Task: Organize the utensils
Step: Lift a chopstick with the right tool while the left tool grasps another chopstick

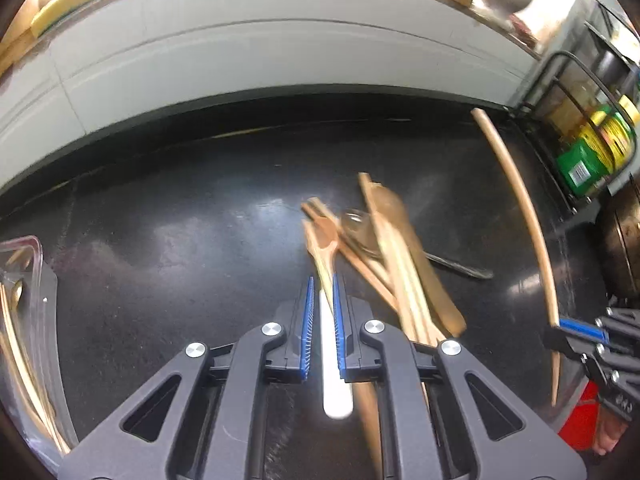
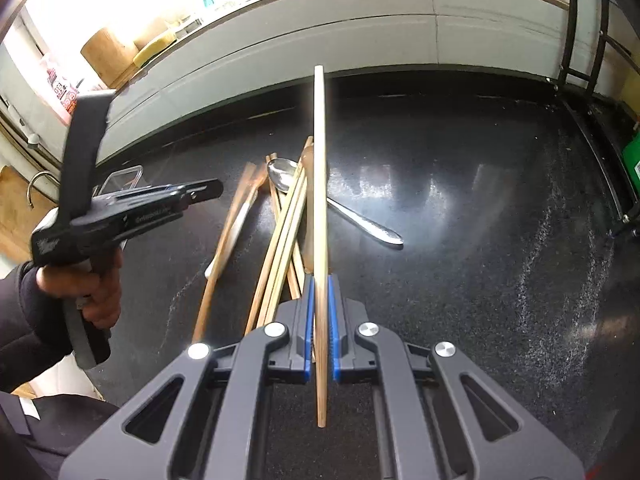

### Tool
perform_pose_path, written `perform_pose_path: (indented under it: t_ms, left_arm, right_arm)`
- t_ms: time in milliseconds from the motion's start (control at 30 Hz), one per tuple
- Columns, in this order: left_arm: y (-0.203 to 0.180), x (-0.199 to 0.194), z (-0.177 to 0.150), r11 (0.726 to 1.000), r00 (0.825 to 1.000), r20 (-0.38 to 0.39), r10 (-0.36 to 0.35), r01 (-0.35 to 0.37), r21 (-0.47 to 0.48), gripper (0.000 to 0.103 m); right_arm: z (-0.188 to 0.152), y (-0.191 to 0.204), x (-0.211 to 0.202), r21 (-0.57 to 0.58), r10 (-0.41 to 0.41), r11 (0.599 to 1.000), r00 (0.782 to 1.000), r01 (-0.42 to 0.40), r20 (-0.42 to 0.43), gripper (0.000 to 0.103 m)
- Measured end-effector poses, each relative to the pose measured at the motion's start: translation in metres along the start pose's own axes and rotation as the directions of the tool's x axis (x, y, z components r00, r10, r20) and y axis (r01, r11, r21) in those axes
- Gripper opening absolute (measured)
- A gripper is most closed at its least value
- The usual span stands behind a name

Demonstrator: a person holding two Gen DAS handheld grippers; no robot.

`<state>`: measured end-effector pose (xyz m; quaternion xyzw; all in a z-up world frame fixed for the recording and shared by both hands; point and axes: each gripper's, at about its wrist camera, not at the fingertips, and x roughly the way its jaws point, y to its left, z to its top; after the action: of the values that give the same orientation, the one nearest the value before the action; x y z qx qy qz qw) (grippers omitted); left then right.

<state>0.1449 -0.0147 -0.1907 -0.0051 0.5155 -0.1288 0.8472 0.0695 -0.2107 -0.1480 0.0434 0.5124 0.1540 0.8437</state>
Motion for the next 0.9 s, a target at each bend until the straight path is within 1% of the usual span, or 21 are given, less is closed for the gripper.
perform_pose_path:
  t_ms: [100,167,233,267,300,333,367,400,433,467,500,533,567,667,733,833,900]
  left_arm:
    - [0.009,0.004,0.002,1.000,0.999,-0.017,0.027,-0.028,-0.012,0.008]
    - [0.014,-0.001,-0.001,0.999,0.999,-0.051,0.018,-0.020,-0.050,0.010]
    - [0.014,-0.010,-0.012,0.995,0.997,-0.070,-0.014,0.007,-0.099,0.036]
    - [0.011,-0.013,-0.019,0.992,0.997,-0.077,-0.029,0.020,-0.125,0.072]
    - [0.008,-0.016,-0.024,0.989,0.997,-0.069,-0.039,0.029,-0.144,0.087]
    - [0.003,-0.024,-0.032,0.987,0.998,-0.031,-0.050,0.045,-0.155,0.087]
    - [-0.004,-0.027,-0.036,0.990,0.999,-0.013,-0.051,0.049,-0.133,0.087]
    - [-0.014,-0.024,-0.038,0.995,0.999,-0.022,-0.043,0.041,-0.095,0.087]
    - [-0.023,-0.021,-0.038,0.996,0.998,-0.035,-0.044,0.041,-0.079,0.087]
    - [-0.027,-0.018,-0.041,0.995,0.997,-0.045,-0.059,0.055,-0.078,0.084]
    - [-0.029,-0.016,-0.042,0.994,0.996,-0.054,-0.074,0.069,-0.083,0.067]
    - [-0.031,-0.013,-0.045,0.992,0.994,-0.068,-0.083,0.076,-0.096,0.058]
    - [-0.031,-0.011,-0.047,0.990,0.993,-0.074,-0.087,0.078,-0.115,0.051]
    - [-0.027,-0.002,-0.051,0.971,0.990,-0.091,-0.111,0.088,-0.224,0.045]
    - [-0.029,0.005,-0.055,0.961,0.989,-0.105,-0.106,0.075,-0.267,0.044]
    - [-0.030,0.012,-0.059,0.954,0.992,-0.109,-0.070,0.034,-0.299,0.043]
    - [-0.034,0.013,-0.058,0.954,0.995,-0.089,-0.051,0.023,-0.298,0.041]
  right_arm:
    - [0.000,-0.002,0.002,-0.002,0.001,1.000,1.000,-0.001,-0.009,0.007]
    - [0.001,-0.005,0.004,0.000,-0.002,1.000,1.000,0.002,-0.012,0.007]
    - [0.001,-0.009,0.006,0.011,-0.002,1.000,1.000,0.002,-0.018,0.007]
    - [0.001,-0.011,0.009,0.021,-0.001,1.000,1.000,0.002,-0.024,0.007]
    - [0.002,-0.012,0.011,0.027,0.000,1.000,1.000,0.001,-0.030,0.007]
    - [0.001,-0.012,0.012,0.029,0.001,1.000,0.999,0.000,-0.034,0.007]
    - [0.001,-0.012,0.013,0.030,0.001,1.000,0.999,0.000,-0.038,0.007]
    - [0.001,-0.013,0.013,0.029,0.001,1.000,0.999,0.000,-0.041,0.007]
    - [0.001,-0.013,0.014,0.029,0.002,1.000,0.999,-0.001,-0.045,0.007]
    - [0.000,-0.014,0.014,0.029,0.003,1.000,0.999,-0.001,-0.049,0.007]
    - [0.000,-0.014,0.014,0.026,0.002,1.000,0.999,0.000,-0.053,0.007]
    - [-0.001,-0.016,0.012,0.025,0.001,1.000,0.998,0.001,-0.056,0.007]
    - [-0.002,-0.017,0.011,0.025,0.000,1.000,0.998,0.001,-0.058,0.007]
    - [-0.003,-0.021,0.009,0.026,0.006,1.000,0.998,-0.004,-0.068,0.007]
    - [-0.006,-0.024,0.007,0.020,0.010,1.000,0.997,-0.009,-0.075,0.007]
    - [-0.008,-0.028,0.005,0.005,0.016,1.000,0.996,-0.015,-0.082,0.007]
    - [-0.008,-0.031,0.005,-0.002,0.019,1.000,0.996,-0.019,-0.086,0.007]
